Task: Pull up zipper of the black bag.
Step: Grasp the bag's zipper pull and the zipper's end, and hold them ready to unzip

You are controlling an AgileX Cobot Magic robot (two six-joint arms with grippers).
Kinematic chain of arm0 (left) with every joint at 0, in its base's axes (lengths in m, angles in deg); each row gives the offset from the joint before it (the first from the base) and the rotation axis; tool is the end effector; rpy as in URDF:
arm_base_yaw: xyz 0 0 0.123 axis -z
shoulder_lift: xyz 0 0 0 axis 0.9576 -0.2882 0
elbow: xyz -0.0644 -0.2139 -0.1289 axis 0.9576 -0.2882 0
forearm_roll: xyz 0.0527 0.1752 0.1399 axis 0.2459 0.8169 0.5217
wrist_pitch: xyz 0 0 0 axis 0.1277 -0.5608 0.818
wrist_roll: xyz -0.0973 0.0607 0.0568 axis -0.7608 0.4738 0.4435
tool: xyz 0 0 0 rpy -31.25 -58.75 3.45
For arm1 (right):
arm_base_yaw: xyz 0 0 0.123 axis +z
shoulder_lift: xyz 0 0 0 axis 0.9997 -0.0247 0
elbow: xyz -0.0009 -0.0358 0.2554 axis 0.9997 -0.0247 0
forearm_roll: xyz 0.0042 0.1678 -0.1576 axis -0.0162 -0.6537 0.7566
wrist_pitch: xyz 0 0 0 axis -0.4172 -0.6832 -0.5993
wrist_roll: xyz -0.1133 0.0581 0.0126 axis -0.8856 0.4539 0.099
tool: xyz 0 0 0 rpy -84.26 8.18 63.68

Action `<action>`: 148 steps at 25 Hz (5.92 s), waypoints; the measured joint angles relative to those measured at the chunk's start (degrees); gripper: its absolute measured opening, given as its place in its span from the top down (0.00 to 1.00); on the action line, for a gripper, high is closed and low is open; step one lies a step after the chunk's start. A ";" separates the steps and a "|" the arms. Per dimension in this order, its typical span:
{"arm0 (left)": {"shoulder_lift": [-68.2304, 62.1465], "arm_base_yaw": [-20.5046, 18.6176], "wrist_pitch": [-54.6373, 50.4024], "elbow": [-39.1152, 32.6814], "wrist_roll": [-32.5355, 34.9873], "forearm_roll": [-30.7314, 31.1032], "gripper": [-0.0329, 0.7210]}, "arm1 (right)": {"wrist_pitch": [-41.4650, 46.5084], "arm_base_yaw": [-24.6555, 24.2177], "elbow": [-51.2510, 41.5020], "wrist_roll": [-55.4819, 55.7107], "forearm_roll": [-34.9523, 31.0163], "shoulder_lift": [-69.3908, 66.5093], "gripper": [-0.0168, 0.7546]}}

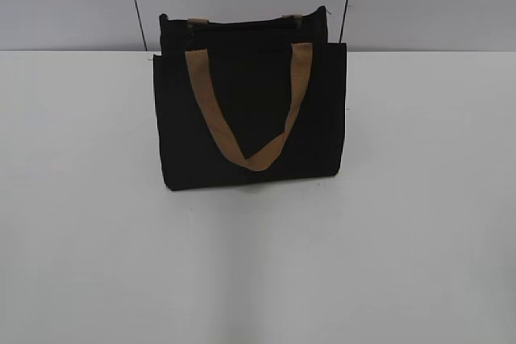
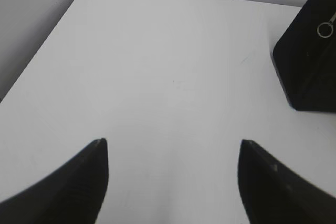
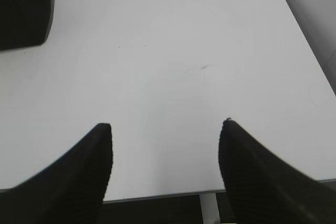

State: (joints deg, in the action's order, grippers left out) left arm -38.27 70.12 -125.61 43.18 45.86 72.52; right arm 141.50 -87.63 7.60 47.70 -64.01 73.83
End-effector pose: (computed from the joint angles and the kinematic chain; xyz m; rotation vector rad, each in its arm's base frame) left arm 0.0313 -0.0002 0.2614 -0.0981 2.0013 -0.0139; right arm 0.0350 -0.0042 0.2360 0.0395 2.1144 -0.0101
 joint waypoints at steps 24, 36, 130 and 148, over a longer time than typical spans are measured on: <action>-0.90 0.00 2.58 1.16 0.00 -1.24 0.26 | 0.00 0.00 0.00 0.00 0.00 0.00 0.35; -23.66 0.42 38.77 2.07 12.81 -16.50 0.27 | 0.00 0.00 0.00 0.00 0.00 0.00 0.35; -123.63 10.62 127.97 18.00 -19.26 48.68 0.96 | 0.00 0.00 0.00 -0.02 0.00 0.00 0.35; -98.32 7.64 105.69 16.07 -22.34 48.20 0.96 | 0.00 0.00 0.00 -0.02 0.00 0.00 0.35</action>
State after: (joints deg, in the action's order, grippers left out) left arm -136.59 77.76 -19.91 59.25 23.51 120.72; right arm 141.50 -87.63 7.60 47.67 -64.01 73.83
